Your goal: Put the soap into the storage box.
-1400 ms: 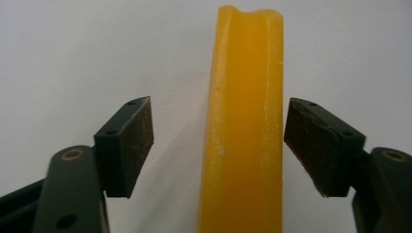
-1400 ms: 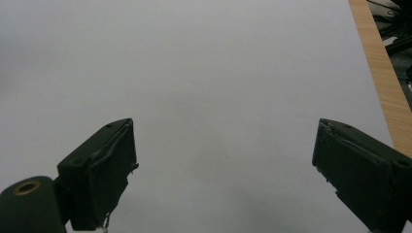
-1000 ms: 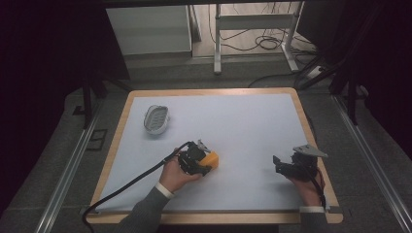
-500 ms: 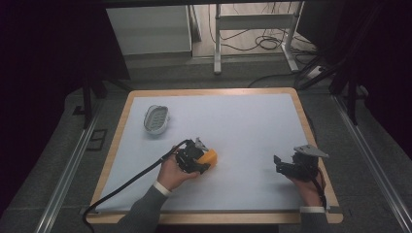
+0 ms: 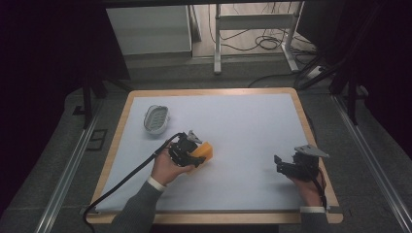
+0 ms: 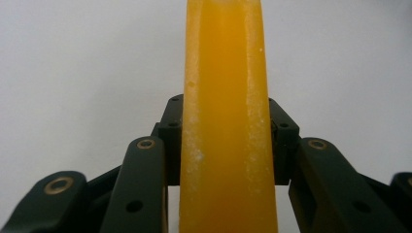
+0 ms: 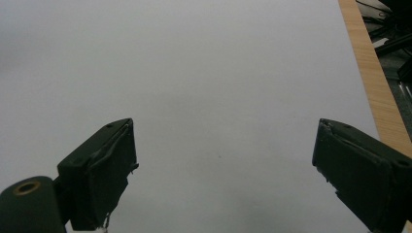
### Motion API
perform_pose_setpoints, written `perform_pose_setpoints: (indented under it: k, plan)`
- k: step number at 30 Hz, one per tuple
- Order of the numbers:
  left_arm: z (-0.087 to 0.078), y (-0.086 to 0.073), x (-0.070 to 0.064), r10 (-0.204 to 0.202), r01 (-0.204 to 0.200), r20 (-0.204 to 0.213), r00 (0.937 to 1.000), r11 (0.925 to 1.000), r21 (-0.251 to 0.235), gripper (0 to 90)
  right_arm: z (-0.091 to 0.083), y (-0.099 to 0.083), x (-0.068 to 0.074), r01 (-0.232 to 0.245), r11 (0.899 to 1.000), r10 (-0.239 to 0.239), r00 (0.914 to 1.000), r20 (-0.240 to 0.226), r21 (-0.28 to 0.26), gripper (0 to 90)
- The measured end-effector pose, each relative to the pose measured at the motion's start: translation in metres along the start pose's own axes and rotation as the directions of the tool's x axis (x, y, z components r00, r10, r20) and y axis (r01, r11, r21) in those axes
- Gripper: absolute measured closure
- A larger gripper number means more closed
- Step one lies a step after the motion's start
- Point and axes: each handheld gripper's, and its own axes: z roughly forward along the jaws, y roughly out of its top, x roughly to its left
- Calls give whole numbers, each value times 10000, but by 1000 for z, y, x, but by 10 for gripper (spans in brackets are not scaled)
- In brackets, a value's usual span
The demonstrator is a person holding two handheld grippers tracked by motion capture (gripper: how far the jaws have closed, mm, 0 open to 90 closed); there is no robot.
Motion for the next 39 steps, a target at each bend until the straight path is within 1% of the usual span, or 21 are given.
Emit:
perform_pose_setpoints:
  k: [6,11,15,18,21,23,24,28,35,39]
  plan:
    - [-6,3,7,-163,165,80,9998,9997,-196,613,-1,0,-1,-41,10000,41,10000,19,-45,89]
    - [-12,4,17,-291,287,-128,9995,9993,-255,613,-1,0,-3,-74,10000,74,10000,56,-25,88]
    - [-17,5,23,-380,377,-101,9992,9987,-333,612,0,-1,-3,-67,10000,66,10000,63,27,89]
    - [-20,6,26,-385,379,-159,9991,9986,-363,613,0,0,-3,-102,9999,102,9999,75,-45,89]
    - [-23,6,28,-486,476,-160,9987,9973,-557,613,-2,0,-4,-105,9999,105,9999,62,-87,89]
    - [-24,6,29,-526,518,-135,9985,9970,-577,612,-2,0,-5,-139,9999,139,9999,54,-76,88]
    - [-25,7,32,-594,589,-57,9982,9962,-646,612,-2,0,-5,-141,9999,142,9999,70,-69,89]
    - [-30,8,36,-693,683,-119,9975,9951,-714,612,-1,0,-6,-184,9998,184,9998,70,-51,89]
    - [-38,9,44,-892,886,-23,9960,9917,-935,612,0,-1,-6,-215,9998,215,9997,86,-5,88]
    - [-43,9,48,-927,913,-91,9957,9908,-997,613,-1,-1,-7,-210,9998,210,9997,84,-7,89]
